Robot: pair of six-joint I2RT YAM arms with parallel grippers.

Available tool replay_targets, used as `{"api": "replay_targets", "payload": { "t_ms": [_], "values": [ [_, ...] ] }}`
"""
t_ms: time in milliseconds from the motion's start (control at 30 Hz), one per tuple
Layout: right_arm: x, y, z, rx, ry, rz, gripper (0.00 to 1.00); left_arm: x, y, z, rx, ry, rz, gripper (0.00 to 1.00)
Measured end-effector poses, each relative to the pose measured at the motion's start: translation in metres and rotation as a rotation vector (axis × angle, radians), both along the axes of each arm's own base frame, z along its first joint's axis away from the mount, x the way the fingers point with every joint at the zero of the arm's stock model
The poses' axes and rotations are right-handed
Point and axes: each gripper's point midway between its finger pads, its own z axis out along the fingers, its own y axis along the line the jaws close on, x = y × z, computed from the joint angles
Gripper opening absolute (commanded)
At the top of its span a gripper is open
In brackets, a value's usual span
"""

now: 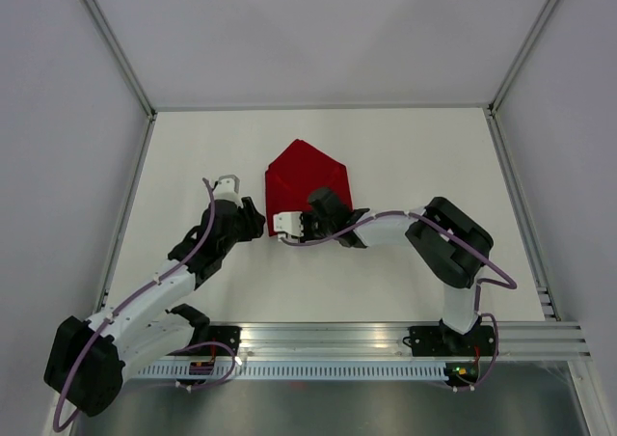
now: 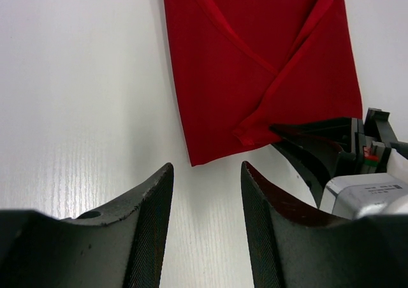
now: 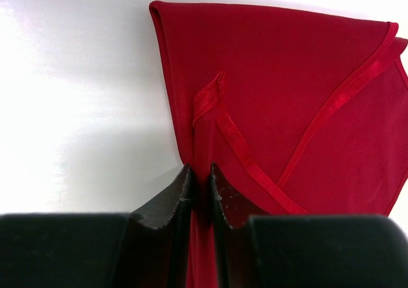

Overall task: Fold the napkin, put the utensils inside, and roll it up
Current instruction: Roll the napkin at the center of the board.

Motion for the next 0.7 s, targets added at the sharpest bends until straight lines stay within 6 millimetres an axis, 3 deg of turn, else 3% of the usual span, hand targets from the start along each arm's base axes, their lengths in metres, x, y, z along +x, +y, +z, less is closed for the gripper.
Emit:
{"api": "replay_targets", "payload": {
  "t_ms": [100,300,700],
  "values": [
    [0.001,0.001,0.001,-0.001,0.011,-0.005,0.12,0.001,-0.002,0.006,-0.019,-0.029,-0.009,0.52],
    [0.0,0.006,0.002,-0.008,0.061,-0.007,0.07,0.008,-0.01,0.024,-0.056,-0.117,-0.042,0.51],
    [-0.01,0.0,0.003,0.002,0.245,-0.008,0.07,-0.009,-0.012,0.003,-0.083,-0.171,-0.091,0.49]
  ]
}}
